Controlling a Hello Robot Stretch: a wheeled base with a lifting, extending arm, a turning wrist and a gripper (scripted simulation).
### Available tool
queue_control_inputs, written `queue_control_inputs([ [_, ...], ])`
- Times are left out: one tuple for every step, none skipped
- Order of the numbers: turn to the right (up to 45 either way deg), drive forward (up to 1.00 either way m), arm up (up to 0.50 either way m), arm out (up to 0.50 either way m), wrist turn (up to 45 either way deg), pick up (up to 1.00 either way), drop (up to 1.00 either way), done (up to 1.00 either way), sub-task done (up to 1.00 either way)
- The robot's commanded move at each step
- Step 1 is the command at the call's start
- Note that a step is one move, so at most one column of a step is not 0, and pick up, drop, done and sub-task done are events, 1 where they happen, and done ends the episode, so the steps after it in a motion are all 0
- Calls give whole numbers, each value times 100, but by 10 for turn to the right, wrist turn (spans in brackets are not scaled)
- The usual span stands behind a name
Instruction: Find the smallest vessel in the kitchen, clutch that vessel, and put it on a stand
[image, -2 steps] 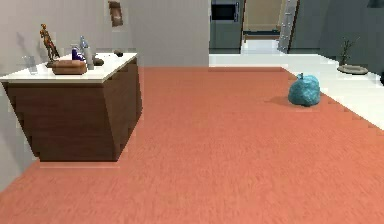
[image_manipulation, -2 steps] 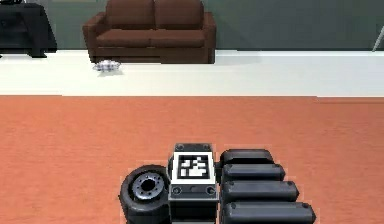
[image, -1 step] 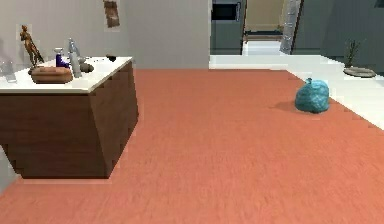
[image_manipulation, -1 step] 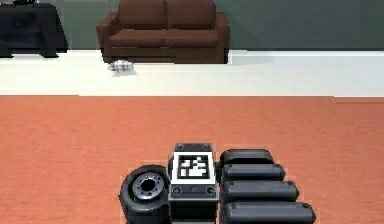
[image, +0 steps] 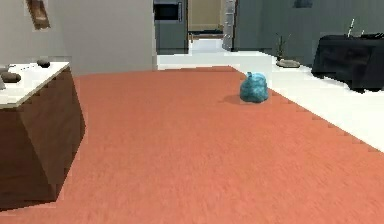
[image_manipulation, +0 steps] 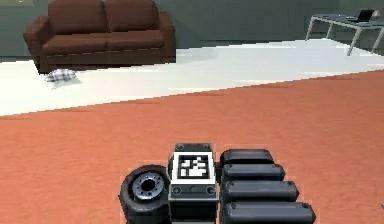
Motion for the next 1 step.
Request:
queue_control_inputs([
  [30,0,0,0,0,0,0,0,0],
])
